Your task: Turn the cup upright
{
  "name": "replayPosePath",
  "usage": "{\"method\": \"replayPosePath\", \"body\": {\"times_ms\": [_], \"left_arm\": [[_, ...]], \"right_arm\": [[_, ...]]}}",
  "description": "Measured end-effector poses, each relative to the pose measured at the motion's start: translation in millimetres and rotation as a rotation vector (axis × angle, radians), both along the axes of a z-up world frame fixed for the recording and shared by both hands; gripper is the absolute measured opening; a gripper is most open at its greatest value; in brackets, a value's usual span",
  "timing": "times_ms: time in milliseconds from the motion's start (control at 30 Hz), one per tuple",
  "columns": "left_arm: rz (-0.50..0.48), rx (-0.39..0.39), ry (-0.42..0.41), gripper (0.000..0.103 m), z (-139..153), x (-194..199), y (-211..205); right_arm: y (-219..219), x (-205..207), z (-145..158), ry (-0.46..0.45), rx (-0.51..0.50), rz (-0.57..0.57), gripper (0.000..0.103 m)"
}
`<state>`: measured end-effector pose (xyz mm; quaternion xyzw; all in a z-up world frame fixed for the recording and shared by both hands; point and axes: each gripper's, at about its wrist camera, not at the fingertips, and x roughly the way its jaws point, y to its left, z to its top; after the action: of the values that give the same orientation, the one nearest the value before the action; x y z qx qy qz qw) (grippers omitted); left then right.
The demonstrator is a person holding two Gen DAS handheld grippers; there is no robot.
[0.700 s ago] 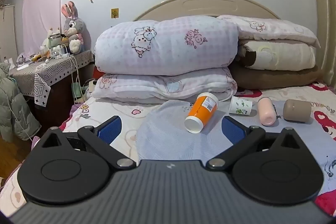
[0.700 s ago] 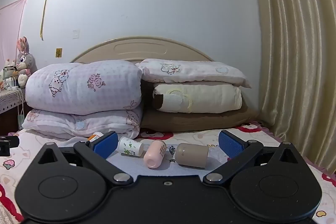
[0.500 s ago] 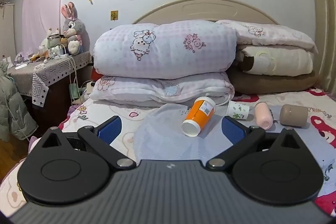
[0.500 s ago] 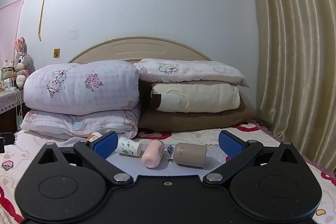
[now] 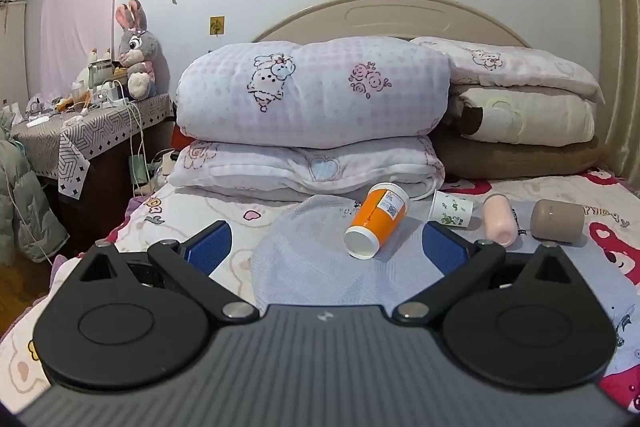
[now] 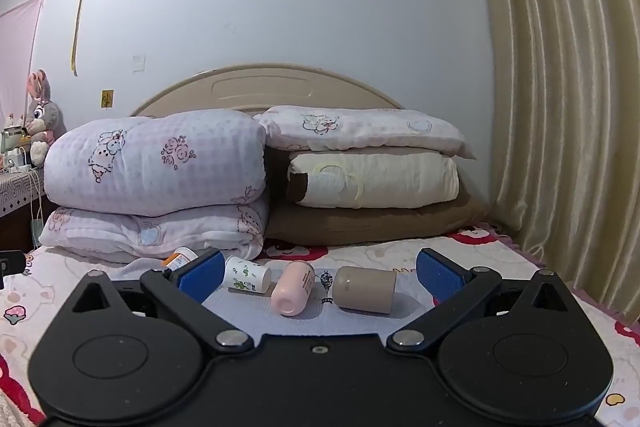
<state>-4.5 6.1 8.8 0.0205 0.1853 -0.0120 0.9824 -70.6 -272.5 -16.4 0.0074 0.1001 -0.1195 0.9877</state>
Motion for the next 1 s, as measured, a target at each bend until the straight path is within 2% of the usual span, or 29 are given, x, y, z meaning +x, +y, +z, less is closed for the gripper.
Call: {"method": "replayPosePath", "body": {"times_ms": [200, 700, 1000], "left_arm": [[0.004, -0.027, 0.018, 0.103, -1.7, 3.8, 1.7], [0.008, -0.024, -0.008, 0.103, -3.7, 3.5, 0.8], [0.0, -0.05, -0.002, 0.103, -5.4, 0.5, 3.8]], "right_arm": [[2.4, -0.4, -2.2, 0.001, -0.005, -0.005, 0.103], [2.9, 1.7, -3.6, 0.006, -0.009, -0.004, 0.103], [3.1, 1.9, -3.7, 0.006, -0.012, -0.005, 0.103]]}}
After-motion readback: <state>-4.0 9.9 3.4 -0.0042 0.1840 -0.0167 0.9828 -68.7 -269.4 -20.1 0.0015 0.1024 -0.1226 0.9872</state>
